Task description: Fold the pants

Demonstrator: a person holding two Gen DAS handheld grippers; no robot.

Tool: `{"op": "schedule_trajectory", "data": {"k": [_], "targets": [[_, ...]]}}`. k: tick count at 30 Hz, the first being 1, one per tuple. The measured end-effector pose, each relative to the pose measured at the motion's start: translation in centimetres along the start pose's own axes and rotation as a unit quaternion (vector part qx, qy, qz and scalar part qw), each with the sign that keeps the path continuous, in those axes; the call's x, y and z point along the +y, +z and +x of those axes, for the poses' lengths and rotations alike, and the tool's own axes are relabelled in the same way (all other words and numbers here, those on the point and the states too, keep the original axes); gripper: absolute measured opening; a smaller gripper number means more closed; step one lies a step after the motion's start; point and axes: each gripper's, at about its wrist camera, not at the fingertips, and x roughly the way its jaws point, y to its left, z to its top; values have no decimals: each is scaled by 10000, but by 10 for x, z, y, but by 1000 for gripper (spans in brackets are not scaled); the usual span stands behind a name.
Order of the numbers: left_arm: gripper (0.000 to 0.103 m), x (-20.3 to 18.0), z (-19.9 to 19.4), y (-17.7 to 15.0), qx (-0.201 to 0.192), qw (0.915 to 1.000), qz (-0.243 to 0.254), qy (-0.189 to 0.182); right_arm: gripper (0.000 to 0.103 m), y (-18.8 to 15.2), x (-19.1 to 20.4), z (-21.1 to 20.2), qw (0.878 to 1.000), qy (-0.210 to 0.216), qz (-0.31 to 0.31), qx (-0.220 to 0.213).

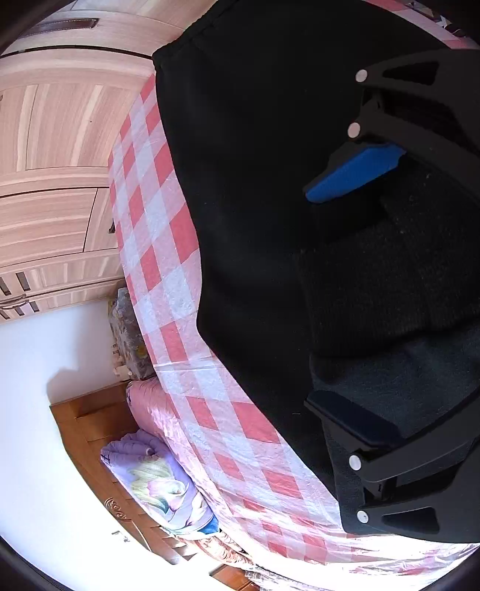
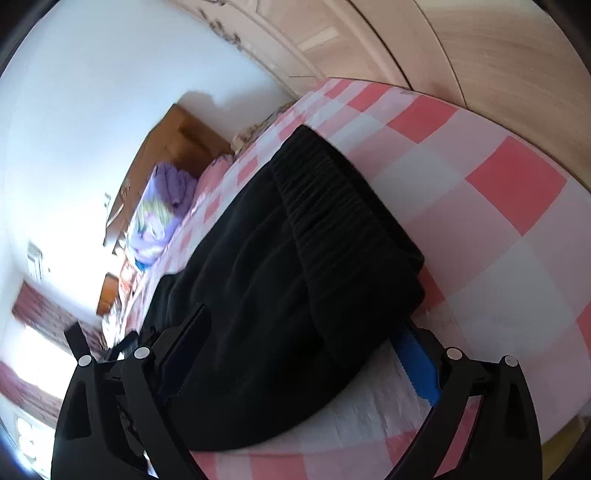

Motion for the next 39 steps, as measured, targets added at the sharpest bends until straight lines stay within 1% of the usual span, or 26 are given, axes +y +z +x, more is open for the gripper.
{"op": "schedule_trajectory", "data": {"k": [1, 2, 3, 4, 7, 10, 12, 14, 16, 18, 19, 20, 21, 23, 26, 27, 28, 29, 30, 32, 33, 34, 35, 36, 38, 39], "targets": [[102, 0, 0, 0, 23, 10000, -8, -23, 74, -2, 3, 1, 9995, -273, -106, -79], [102, 1, 1, 0, 35, 10000, -21, -45, 66, -4, 3, 0, 9991, -372, -119, -144], [102, 1, 1, 0, 41, 10000, -41, -64, 50, -5, -3, -1, 9992, -339, -12, -193], [102, 2, 0, 0, 42, 9999, -65, -83, 48, -7, -12, -4, 9994, -106, 152, -284], [102, 3, 0, 0, 39, 9999, -65, -82, 38, -10, -24, -11, 9979, 286, 403, -428], [102, 2, 1, 0, 76, 9999, -25, -108, 35, -14, -22, -18, 9962, 413, 369, -676], [102, 3, -2, 3, 52, 9999, -41, -142, 34, -15, -12, -23, 9959, 289, 58, -861], [101, 2, -14, 12, 0, 9998, -60, -170, 33, -21, 15, -30, 9913, -114, -640, -1140], [101, -7, -34, 31, -136, 9980, -128, -599, 33, -30, 37, -34, 9813, -458, -1220, -1415], [101, -23, -48, 52, -70, 9910, -135, -1327, 33, -40, 55, -34, 9685, -811, -1688, -1643], [101, -38, -52, 68, 97, 9827, -34, -1847, 33, -44, 59, -32, 9652, -908, -1790, -1674], [101, -49, -52, 80, 259, 9761, 80, -2155, 33, -46, 62, -30, 9620, -1007, -1874, -1709], [101, -63, -51, 92, 456, 9703, 231, -2365, 33, -48, 62, -28, 9600, -1085, -1903, -1745], [101, -107, -48, 120, 867, 9608, 670, -2547, 33, -48, 60, -26, 9591, -1180, -1859, -1780], [101, -181, -47, 155, 1243, 9483, 1294, -2620, 33, -51, 60, -23, 9534, -1337, -1947, -1876], [101, -211, -42, 164, 1500, 9421, 1513, -2588, 33, -55, 60, -23, 9514, -1392, -1983, -1904], [101, -230, -37, 167, 1749, 9362, 1682, -2542, 33, -58, 65, -21, 9467, -1492, -2078, -1956], [101, -253, -31, 168, 2065, 9275, 1923, -2451, 33, -60, 68, -19, 9423, -1571, -2179, -1998], [101, -280, -23, 165, 2350, 9181, 2305, -2206, 33, -63, 71, -18, 9374, -1650, -2288, -2043], [101, -311, -14, 157, 2502, 9097, 2935, -1540, 33, -66, 75, -18, 9302, -1743, -2449, -2104], [101, -321, -9, 150, 2554, 9034, 3234, -1188, 33, -67, 76, -17, 9275, -1766, -2512, -2132], [101, -332, 0, 142, 2677, 8921, 3551, -795, 33, -69, 77, -17, 9258, -1783, -2549, -2149], [101, -337, 6, 136, 2787, 8833, 3728, -559, 33, -69, 77, -17, 9241, -1798, -2582, -2167], [101, -343, 15, 127, 2935, 8691, 3975, -223, 33, -70, 77, -17, 9234, -1801, -2596, -2178], [101, -344, 26, 114, 3019, 8464, 4376, 316, 33, -69, 76, -16, 9231, -1790, -2622, -2171], [102, -344, 35, 104, 2988, 8303, 4641, 769, 33, -69, 77, -16, 9230, -1779, -2662, -2133]]}}
